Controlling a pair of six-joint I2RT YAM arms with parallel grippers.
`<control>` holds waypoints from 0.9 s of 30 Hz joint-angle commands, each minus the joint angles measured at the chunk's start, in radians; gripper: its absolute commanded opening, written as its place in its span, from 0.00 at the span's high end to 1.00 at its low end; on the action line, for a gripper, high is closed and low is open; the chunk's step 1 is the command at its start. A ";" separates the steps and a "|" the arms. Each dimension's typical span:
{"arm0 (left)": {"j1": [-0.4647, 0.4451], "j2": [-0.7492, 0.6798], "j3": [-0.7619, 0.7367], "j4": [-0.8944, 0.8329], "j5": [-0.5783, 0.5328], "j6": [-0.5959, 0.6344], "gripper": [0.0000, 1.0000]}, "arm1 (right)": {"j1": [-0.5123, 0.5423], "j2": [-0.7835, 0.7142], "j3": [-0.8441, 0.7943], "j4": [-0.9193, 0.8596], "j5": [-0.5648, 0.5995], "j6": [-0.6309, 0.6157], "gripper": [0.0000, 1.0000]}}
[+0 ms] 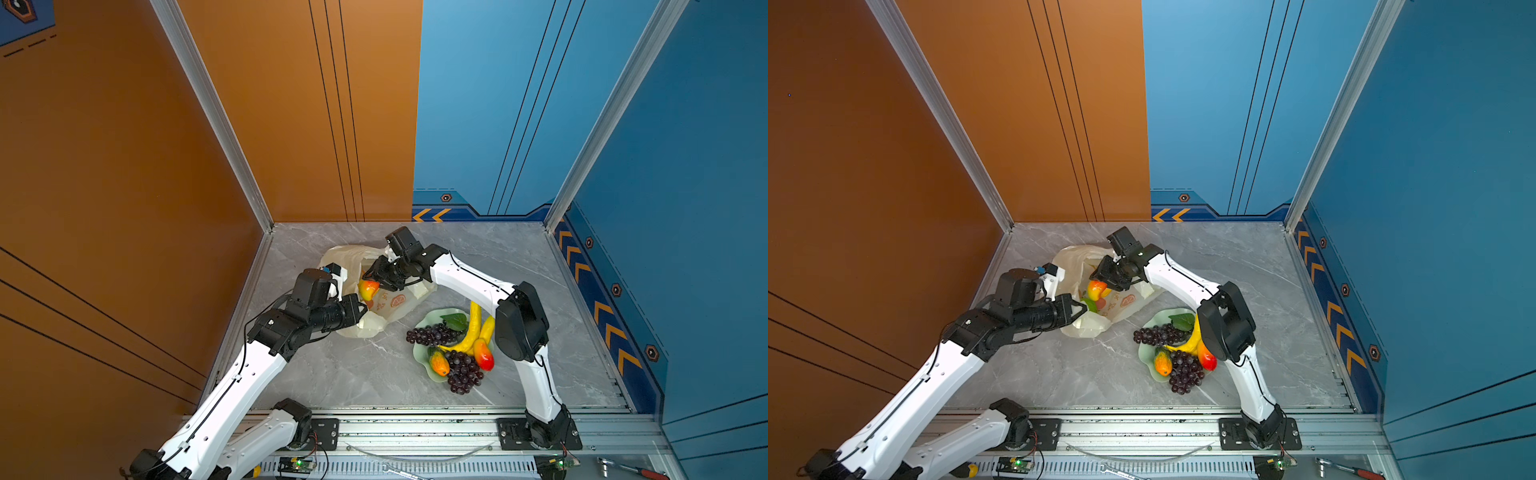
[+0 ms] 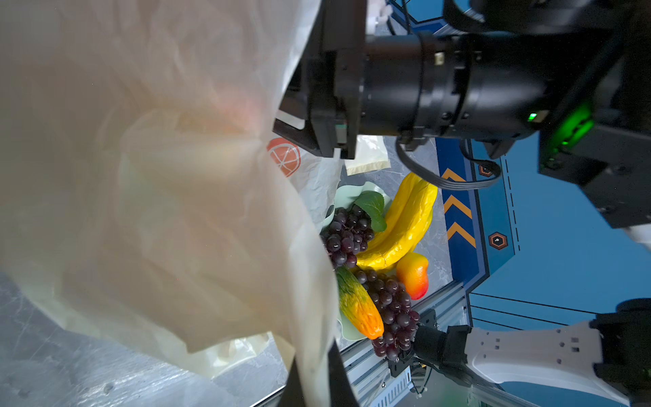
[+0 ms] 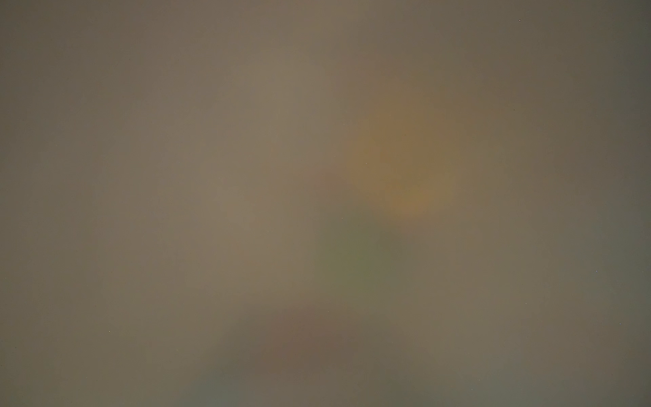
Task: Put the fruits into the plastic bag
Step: 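Lower the red mango into the bag and open the right gripper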
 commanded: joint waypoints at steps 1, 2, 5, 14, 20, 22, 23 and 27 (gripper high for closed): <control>-0.003 0.003 0.014 0.003 -0.002 -0.003 1.00 | 0.019 0.052 0.067 0.011 0.055 0.001 0.55; -0.002 0.004 0.013 0.003 0.000 -0.004 1.00 | 0.022 0.069 0.083 0.013 0.056 0.003 0.54; 0.003 0.008 0.009 0.004 0.006 -0.001 1.00 | 0.030 0.110 0.115 0.034 0.059 0.018 0.53; 0.024 0.018 0.007 0.003 0.030 0.012 1.00 | 0.042 0.172 0.181 0.053 0.059 0.042 0.37; 0.047 0.011 0.007 0.003 0.047 0.018 1.00 | 0.039 0.143 0.171 0.051 0.066 0.035 0.20; 0.056 0.007 0.007 0.003 0.054 0.020 1.00 | 0.034 0.121 0.158 0.052 0.072 0.031 0.20; 0.059 0.004 0.004 0.003 0.056 0.021 1.00 | 0.032 0.111 0.151 0.051 0.074 0.031 0.19; 0.076 -0.004 0.004 0.003 0.067 0.023 1.00 | 0.023 0.062 0.114 0.047 0.083 0.020 0.19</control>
